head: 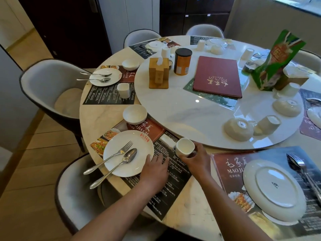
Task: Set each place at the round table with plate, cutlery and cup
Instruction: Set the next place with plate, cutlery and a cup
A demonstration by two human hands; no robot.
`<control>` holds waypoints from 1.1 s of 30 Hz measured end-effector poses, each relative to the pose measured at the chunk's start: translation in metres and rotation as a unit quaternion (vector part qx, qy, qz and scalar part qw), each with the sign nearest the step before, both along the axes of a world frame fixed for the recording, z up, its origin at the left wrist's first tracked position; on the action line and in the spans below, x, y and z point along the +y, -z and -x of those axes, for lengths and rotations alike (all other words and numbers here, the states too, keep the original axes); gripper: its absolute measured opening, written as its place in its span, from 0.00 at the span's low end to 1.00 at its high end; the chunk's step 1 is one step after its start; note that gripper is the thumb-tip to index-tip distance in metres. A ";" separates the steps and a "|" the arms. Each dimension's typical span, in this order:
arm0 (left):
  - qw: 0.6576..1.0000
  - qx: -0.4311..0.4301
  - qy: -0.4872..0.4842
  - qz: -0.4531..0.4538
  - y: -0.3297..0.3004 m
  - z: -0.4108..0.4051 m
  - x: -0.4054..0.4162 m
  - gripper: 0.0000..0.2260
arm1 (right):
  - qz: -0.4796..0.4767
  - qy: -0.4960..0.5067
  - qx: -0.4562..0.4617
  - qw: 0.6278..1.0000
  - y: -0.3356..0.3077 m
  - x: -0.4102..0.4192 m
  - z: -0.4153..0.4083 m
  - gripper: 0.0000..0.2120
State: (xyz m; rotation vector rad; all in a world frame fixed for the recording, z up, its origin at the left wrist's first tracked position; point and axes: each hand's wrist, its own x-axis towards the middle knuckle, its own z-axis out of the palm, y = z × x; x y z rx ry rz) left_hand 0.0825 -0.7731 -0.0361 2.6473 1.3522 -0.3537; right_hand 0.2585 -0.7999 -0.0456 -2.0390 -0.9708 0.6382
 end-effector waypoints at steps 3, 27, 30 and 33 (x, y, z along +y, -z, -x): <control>1.000 -0.002 -0.004 0.003 0.000 0.000 0.001 0.28 | 0.005 -0.021 -0.020 1.000 0.001 0.003 0.003 0.29; 0.985 -0.133 0.087 -0.062 -0.016 -0.005 -0.044 0.18 | 0.055 0.011 -0.142 0.988 -0.028 -0.073 0.010 0.21; 0.980 -0.157 0.111 -0.059 -0.021 -0.021 -0.057 0.19 | 0.078 0.026 -0.177 0.981 -0.031 -0.100 0.001 0.20; 0.973 -0.176 0.131 -0.067 -0.025 -0.044 -0.067 0.20 | 0.118 0.043 -0.203 0.971 -0.039 -0.124 -0.018 0.21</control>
